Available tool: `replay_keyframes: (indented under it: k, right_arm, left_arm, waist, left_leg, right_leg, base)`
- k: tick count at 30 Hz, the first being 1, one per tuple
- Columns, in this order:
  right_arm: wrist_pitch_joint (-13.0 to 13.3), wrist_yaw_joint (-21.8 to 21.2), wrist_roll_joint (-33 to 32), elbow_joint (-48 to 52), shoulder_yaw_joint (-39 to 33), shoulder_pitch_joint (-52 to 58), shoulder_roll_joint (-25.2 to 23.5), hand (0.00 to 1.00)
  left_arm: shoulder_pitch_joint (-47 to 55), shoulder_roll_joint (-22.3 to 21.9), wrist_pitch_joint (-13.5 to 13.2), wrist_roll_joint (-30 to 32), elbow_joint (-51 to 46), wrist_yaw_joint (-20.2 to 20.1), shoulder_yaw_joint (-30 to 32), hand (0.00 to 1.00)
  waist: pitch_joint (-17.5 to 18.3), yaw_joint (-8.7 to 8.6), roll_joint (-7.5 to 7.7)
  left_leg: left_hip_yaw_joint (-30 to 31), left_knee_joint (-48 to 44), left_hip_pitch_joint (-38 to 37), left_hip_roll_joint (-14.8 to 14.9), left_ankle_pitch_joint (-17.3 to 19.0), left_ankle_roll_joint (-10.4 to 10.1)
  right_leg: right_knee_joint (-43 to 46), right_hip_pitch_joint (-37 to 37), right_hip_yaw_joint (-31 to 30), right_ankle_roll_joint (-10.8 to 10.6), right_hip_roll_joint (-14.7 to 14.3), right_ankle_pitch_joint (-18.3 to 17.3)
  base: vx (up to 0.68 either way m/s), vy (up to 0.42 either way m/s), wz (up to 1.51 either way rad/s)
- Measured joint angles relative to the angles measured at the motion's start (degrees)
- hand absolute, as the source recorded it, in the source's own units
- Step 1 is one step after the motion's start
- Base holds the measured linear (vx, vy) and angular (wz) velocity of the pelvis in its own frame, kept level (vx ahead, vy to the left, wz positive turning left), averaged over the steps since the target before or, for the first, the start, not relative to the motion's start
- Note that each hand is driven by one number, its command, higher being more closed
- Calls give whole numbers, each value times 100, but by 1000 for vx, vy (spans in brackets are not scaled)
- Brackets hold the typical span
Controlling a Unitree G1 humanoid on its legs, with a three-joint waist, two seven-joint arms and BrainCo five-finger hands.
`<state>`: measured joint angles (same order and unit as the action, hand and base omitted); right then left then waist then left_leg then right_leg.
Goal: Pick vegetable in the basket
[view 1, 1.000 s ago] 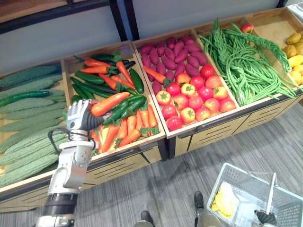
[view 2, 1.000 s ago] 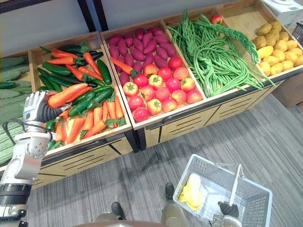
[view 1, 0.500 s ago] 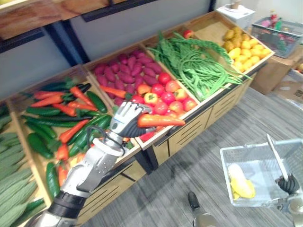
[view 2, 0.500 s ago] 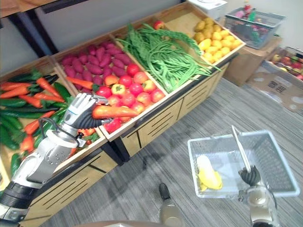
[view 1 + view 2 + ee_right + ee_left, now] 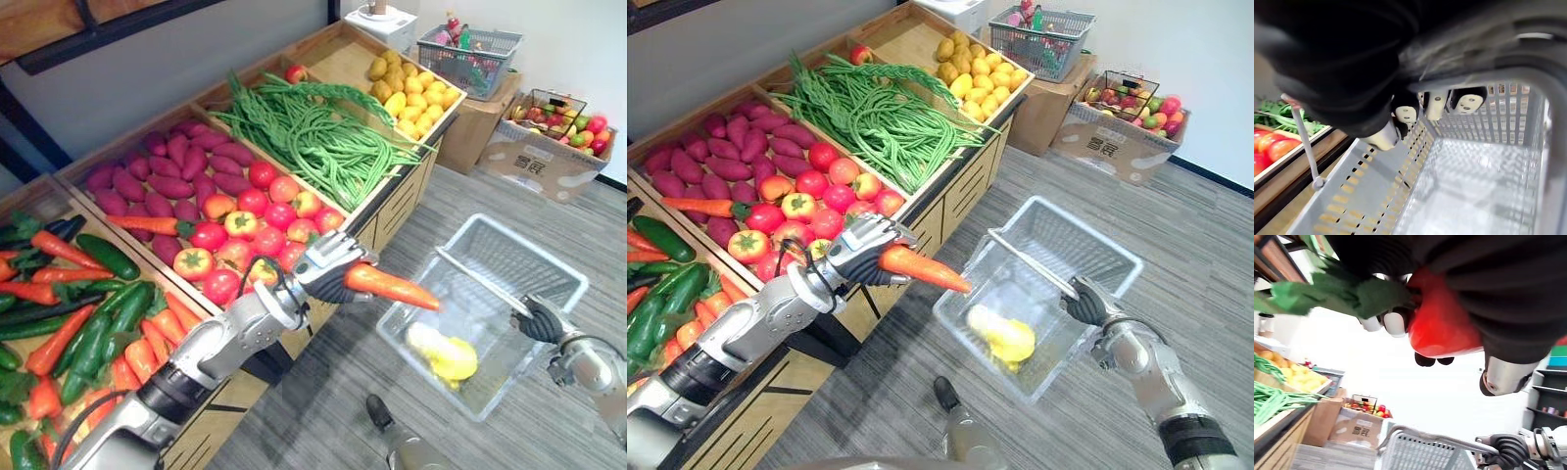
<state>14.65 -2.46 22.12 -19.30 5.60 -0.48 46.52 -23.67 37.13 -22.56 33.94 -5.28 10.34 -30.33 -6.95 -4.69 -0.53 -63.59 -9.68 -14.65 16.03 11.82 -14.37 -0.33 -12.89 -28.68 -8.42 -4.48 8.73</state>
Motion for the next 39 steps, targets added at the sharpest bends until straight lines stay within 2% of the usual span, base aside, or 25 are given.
replay_keyframes:
  k: [2,5,7,12,17,22,35,39]
  right_arm:
    - [107,-64,0,130,278,-78,115,100]
    - [132,-66,-18,341,586,-263,255,100]
    - [192,-66,-28,435,622,-348,284,100]
    - [201,-65,-234,841,815,-580,646,100]
    - [214,-72,-462,1233,1012,-615,938,100]
    - [267,-230,-622,1535,1309,-705,1023,100]
    - [437,-666,-1126,2135,1632,-752,1346,100]
    - [437,-683,-1226,2211,1658,-922,1361,100]
  left_arm:
    - [-113,-110,-11,-11,2,-29,-232,100]
    - [-135,-124,-80,-14,68,-75,-471,100]
    - [-144,-165,-87,-14,185,-128,-572,100]
    - [-145,-219,-125,-16,211,-218,-831,100]
    - [-149,-343,-199,-15,410,-399,-1063,100]
    - [-149,-382,-243,-11,726,-470,-1277,100]
    - [-149,-1070,-104,83,1930,-601,-1317,100]
    - [-149,-1262,-24,127,2454,-600,-1310,100]
  waist:
    - [10,-9,-2]
    - [107,-72,-17]
    - [124,-172,-23]
    - [183,-287,-34]
    - [361,-336,-26]
    - [424,-468,-35]
    - [542,-489,-9]
    - [636,-570,-7]
  left_leg:
    - [-134,-105,-69,55,64,-27]
    - [-346,-257,-59,94,150,-62]
    - [-421,-292,-71,99,168,-71]
    - [-812,-382,-258,129,228,-104]
    - [-1089,-493,-369,155,284,-108]
    - [-1132,-569,-382,156,304,-106]
    - [-1241,-695,-442,196,332,-112]
    - [-1262,-790,-442,265,374,-114]
  right_leg:
    - [51,-2,-114,0,-90,0]
    - [66,-109,-313,-23,-173,36]
    - [74,-137,-385,-28,-207,48]
    - [139,-164,-700,-42,-402,58]
    - [126,-186,-945,-40,-532,135]
    - [117,-186,-1006,-47,-539,163]
    - [52,-175,-1105,-52,-566,221]
    - [48,-176,-1114,-29,-600,240]
  base:
    - [-44,-24,-29]
    - [-33,-16,-35]
    - [-51,-20,-32]
    - [-44,-22,-36]
    - [-48,-46,-27]
    - [-54,-65,-8]
    - [-30,-75,-5]
    - [-15,-73,-3]
